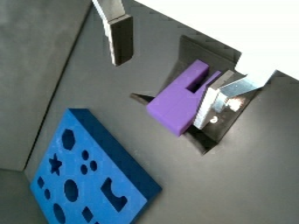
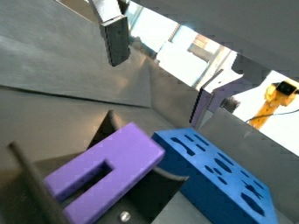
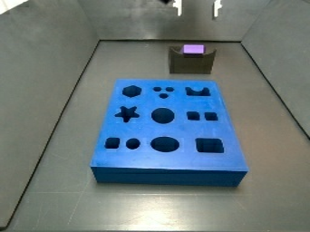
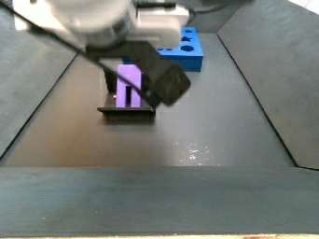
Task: Pick up the double-square object. Move up. Place the double-square object on the fixture. Regrasp the double-square object. Move to above the board. Insert the double-square object.
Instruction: Regrasp the double-square object.
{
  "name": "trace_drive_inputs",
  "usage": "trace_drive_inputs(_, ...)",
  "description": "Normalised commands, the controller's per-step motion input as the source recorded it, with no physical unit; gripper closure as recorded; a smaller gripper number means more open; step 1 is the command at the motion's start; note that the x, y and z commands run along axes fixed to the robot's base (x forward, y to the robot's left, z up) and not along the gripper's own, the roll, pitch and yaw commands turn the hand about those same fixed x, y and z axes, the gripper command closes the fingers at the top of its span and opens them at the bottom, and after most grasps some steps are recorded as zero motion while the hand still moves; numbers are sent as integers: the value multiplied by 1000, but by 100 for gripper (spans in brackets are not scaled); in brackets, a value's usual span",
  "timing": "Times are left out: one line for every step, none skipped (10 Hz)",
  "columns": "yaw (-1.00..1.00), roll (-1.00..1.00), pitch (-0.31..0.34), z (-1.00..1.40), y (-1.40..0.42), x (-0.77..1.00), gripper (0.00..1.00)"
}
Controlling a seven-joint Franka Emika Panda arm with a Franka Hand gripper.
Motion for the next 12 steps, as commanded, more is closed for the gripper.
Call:
trace_drive_inputs(30, 1000, 54, 813, -1000, -118, 0)
trace_drive_inputs(29, 1000, 48, 777, -1000, -133, 0)
trace_drive_inputs(28, 1000, 42, 613, -927, -122, 0)
trace_drive_inputs(28, 1000, 41, 404, -771, -93, 0)
trace_drive_inputs(27, 1000, 39, 122, -542, -52, 0)
trace_drive_inputs(27, 1000, 38, 41, -430, -32, 0)
trace_drive_inputs(28, 1000, 37, 40, -100, -29, 0)
trace_drive_inputs(28, 1000, 35, 39, -10, -38, 0)
trace_drive_inputs(29, 1000, 30, 14, -16, -33, 0)
trace_drive_inputs(29, 1000, 27, 7, -26, -31, 0)
trace_drive_inputs(30, 1000, 21, 13, -30, -31, 0)
trace_drive_inputs(31, 1000, 17, 19, -26, -32, 0)
